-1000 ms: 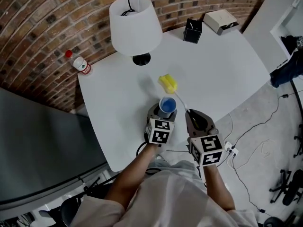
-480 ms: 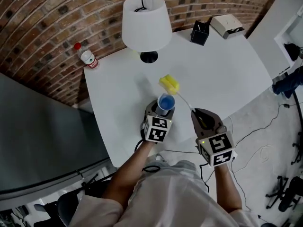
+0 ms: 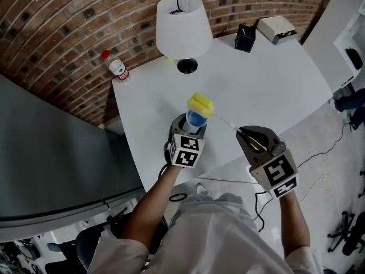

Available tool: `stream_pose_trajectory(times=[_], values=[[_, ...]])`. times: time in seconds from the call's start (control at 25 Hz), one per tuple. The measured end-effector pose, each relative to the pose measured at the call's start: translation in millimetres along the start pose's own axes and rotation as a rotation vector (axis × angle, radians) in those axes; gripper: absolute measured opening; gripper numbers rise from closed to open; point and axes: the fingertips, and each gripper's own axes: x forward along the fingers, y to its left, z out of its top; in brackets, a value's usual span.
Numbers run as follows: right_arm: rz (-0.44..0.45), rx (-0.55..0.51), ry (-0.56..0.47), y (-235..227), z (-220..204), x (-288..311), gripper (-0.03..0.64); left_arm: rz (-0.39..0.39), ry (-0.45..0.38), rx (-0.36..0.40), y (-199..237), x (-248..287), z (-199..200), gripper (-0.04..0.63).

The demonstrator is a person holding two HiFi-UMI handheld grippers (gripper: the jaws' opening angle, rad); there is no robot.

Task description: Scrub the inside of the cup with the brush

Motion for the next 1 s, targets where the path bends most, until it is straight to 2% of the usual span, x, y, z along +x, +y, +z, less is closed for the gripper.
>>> stream_pose_trajectory(times=[0.2, 0.48, 0.72, 1.0], values=[[0.036, -0.085, 0.021, 13, 10, -14, 0.025, 0.028, 0.006, 0.092, 11, -19, 6, 0.275], [0.090, -0.200, 0.047, 32, 18, -31, 0.025, 0.063, 0.008, 0.181, 21, -41, 12, 0.275], [0.081, -0.403, 0.120, 37, 15, -43, 0.025, 0.057, 0.023, 0.377, 4, -48, 18, 0.275], [0.079, -0.568, 0.195, 32, -3, -61, 0.025, 0.020, 0.034, 0.573, -33, -43, 26, 0.275]])
